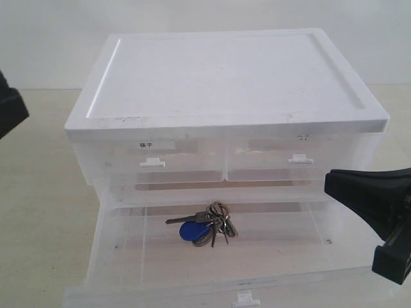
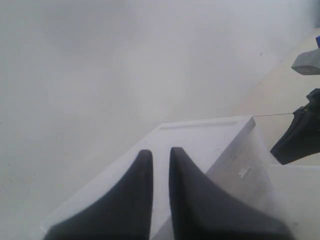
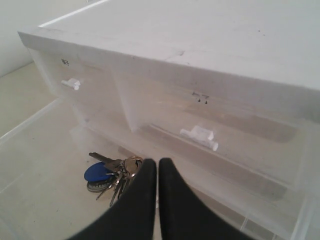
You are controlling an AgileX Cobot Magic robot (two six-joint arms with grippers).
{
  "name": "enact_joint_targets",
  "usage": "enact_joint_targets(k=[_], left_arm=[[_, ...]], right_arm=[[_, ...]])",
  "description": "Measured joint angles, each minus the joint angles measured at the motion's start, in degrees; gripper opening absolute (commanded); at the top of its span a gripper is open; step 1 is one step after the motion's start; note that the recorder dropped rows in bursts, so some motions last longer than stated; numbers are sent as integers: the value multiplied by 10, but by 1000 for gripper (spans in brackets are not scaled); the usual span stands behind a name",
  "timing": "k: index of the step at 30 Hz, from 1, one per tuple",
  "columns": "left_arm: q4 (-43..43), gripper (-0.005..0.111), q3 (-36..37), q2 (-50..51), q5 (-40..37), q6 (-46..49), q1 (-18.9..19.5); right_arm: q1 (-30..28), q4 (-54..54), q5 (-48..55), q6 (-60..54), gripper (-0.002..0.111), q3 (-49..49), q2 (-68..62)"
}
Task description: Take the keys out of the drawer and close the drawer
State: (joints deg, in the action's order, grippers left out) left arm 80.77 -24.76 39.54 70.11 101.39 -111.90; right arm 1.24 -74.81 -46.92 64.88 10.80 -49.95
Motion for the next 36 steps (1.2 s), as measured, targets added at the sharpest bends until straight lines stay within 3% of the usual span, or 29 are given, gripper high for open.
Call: enact_joint_targets(k=[9,17,25,36], left_arm=[[-1,5,75,-199,-4,-3,0],[54,5,100,-335,-67,-4,0],[130,5,105,-362,-69,-7,0],[138,5,105,-362,-69,-8,0]], right_arm=[[0,0,0,0,0,0,0],[0,-1,0,0,0,0,0],[0,-2,0,0,0,0,0],[0,-2,0,0,0,0,0]])
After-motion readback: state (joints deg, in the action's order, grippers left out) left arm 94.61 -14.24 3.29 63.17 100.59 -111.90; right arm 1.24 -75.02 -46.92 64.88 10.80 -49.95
